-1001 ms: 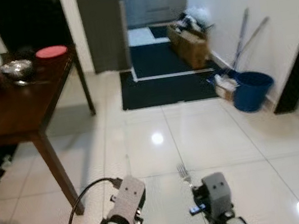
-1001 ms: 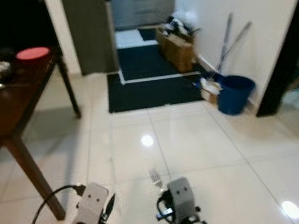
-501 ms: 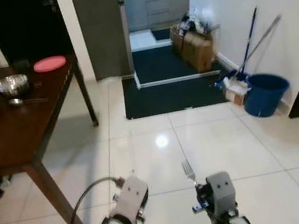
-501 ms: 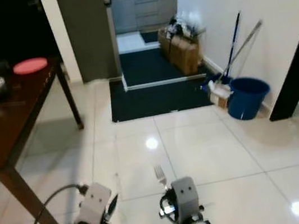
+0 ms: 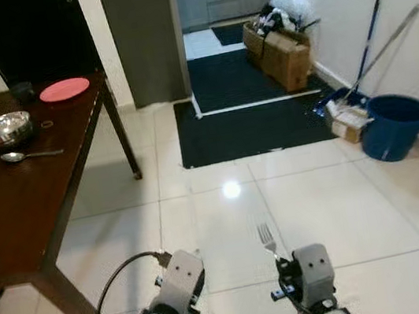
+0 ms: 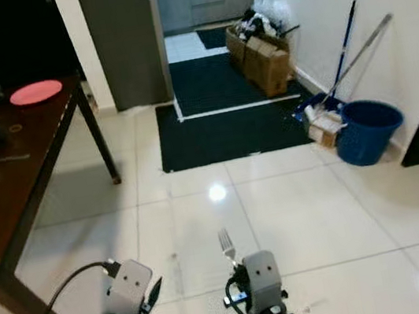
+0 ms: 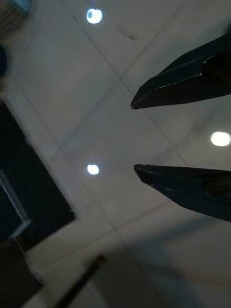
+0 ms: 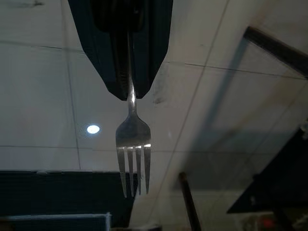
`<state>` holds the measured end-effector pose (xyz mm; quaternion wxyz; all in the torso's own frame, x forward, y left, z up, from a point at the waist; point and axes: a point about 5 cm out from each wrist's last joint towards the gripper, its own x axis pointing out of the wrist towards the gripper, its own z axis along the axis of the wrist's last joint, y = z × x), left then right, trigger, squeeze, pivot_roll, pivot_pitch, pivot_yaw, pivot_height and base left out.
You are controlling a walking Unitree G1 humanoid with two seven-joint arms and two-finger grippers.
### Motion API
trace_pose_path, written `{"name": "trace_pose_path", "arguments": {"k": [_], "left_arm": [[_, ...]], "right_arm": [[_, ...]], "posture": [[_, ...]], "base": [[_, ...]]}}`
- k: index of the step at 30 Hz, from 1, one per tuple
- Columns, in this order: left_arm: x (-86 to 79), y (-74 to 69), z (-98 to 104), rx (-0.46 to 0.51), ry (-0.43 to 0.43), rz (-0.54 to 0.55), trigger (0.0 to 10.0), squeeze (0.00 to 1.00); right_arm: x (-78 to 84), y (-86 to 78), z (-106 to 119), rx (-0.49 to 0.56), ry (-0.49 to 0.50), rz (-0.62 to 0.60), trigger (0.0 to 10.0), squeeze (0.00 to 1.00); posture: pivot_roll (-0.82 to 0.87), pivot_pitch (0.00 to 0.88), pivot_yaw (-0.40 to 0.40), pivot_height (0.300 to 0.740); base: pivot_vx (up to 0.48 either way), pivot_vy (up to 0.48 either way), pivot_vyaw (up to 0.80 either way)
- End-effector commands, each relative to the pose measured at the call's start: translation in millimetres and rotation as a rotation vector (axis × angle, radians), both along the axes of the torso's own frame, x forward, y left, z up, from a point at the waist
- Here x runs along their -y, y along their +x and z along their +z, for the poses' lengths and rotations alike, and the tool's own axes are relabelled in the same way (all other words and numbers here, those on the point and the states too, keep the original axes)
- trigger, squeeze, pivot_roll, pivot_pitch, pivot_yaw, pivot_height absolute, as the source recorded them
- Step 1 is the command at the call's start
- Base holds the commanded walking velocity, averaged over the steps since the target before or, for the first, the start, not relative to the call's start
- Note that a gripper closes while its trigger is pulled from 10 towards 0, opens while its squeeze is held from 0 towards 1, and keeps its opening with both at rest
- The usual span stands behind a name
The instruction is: Setting the table
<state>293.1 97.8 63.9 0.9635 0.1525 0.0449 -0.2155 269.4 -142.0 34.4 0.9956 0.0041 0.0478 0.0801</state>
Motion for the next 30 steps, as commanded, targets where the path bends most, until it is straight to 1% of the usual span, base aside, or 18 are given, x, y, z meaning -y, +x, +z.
{"name": "trace_pose_path", "arguments": {"k": [1, 4, 9, 27, 30], "left_arm": [[-7.1, -6.4, -11.6, -0.051, 0.012, 0.013, 10.0, 0.0], [-7.1, -6.2, -10.6, -0.05, 0.008, 0.016, 10.0, 0.0], [-9.2, -9.9, -11.9, -0.059, 0.011, 0.013, 10.0, 0.0], [-13.9, -11.5, -13.2, -0.068, 0.018, 0.021, 10.0, 0.0], [-15.4, -11.2, -12.7, -0.07, 0.02, 0.022, 10.0, 0.0]], "right_arm": [[-3.9, -2.8, -2.2, -0.01, 0.01, -0.002, 10.0, 0.0], [-3.7, -4.0, -2.2, -0.01, 0.011, -0.005, 10.0, 0.0], [-3.2, -4.5, -0.2, -0.009, 0.015, -0.015, 10.0, 0.0], [-2.3, -7.9, -0.4, -0.019, 0.018, -0.03, 10.0, 0.0], [-2.1, -7.5, 0.1, -0.02, 0.019, -0.035, 10.0, 0.0]], "posture": [[-0.13, 0.073, 0.125, 0.74], [-0.13, 0.077, 0.125, 0.74], [-0.13, 0.081, 0.131, 0.74], [-0.13, 0.086, 0.135, 0.74], [-0.11, 0.074, 0.136, 0.74]], "base": [[0.0, 0.0, 0.0], [0.0, 0.0, 0.0], [0.0, 0.0, 0.0], [0.0, 0.0, 0.0], [0.0, 0.0, 0.0]]}}
